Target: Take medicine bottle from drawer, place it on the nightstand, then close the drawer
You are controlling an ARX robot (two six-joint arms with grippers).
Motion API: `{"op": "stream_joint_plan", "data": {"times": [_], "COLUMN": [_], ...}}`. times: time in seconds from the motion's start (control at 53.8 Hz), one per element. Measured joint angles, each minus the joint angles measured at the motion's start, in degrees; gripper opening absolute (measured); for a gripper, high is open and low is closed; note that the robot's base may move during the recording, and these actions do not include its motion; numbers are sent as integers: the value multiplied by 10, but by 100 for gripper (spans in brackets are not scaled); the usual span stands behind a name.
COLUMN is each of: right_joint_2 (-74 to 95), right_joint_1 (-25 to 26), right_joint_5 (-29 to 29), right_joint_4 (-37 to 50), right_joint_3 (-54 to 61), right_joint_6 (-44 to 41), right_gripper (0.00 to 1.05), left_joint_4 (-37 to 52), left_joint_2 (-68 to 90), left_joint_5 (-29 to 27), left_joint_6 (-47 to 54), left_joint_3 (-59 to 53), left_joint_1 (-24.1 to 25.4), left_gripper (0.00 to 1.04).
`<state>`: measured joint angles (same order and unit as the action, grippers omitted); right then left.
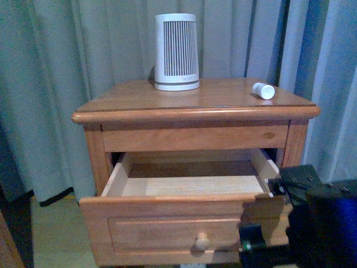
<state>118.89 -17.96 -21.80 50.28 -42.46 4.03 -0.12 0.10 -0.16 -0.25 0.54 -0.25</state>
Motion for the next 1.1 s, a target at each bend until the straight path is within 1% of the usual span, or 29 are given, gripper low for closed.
{"op": "stream_joint_plan", "data": {"times": [0.186,0.316,0.409,0.52,0.632,0.799,0.967,1.097], "right_joint_2": [67,97,110,115,110,61,-99,-246], "right_joint_1": [24,31,33,34,32,27,38,73], "right_joint_5": [-4,-11,-12,-9,8,11,6,11], "right_joint_4": [-90,-131,-165,-174,-173,-160,-139,-156], "right_joint_3": [-174,-269,-315,-326,-314,-240,-95,12], "right_joint_6": [-37,-66,-78,-82,-78,-50,-37,-42], "right_gripper": [98,98,98,98,98,98,98,98], "left_joint_4": [0,0,0,0,0,0,0,0], "left_joint_2": [0,0,0,0,0,0,0,0], "left_joint_5": [0,0,0,0,0,0,0,0], "left_joint_6": [0,0,0,0,0,0,0,0], "left_joint_3": [0,0,0,0,0,0,0,0], "left_joint_1": [0,0,0,0,0,0,0,0], "left_gripper": [98,98,98,98,98,98,98,98]}}
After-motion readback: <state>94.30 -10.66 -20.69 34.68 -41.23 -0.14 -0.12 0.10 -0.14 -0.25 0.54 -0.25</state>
